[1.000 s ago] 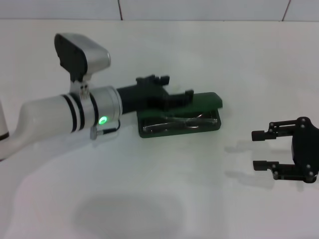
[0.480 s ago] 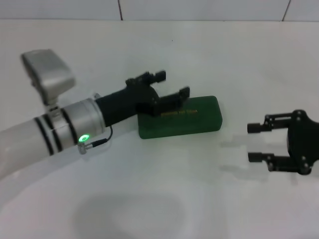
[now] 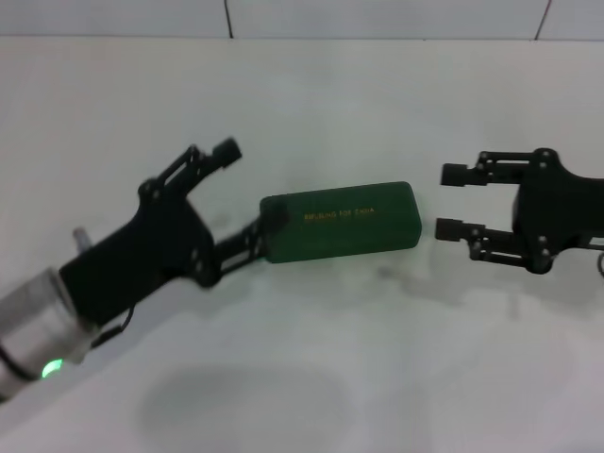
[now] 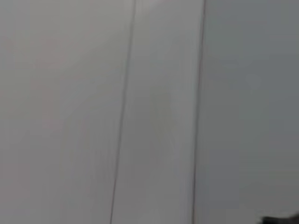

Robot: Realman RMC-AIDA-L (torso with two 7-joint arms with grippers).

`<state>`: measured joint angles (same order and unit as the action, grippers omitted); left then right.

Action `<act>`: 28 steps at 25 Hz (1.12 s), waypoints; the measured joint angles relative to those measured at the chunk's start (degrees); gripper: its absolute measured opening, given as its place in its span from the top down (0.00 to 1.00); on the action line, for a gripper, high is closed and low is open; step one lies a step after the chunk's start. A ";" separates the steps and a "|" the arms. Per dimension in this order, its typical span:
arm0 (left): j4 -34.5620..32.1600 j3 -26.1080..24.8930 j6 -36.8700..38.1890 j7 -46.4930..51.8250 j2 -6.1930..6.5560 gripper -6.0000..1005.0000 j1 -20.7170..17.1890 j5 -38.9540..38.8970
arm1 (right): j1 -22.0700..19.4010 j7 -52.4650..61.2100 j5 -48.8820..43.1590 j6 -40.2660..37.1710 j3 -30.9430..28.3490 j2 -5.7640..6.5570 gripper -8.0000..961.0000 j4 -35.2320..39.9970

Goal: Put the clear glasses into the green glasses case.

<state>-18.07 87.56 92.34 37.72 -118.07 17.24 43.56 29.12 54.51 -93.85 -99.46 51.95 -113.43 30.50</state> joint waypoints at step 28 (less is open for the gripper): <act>1.27 0.35 8.27 -4.90 2.68 0.13 -0.90 9.35 | 2.06 -0.98 -1.42 -2.20 5.21 -0.50 0.08 0.00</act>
<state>-16.80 87.91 100.61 32.82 -115.40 16.34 52.91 31.18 53.53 -95.26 -101.66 57.16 -113.93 30.50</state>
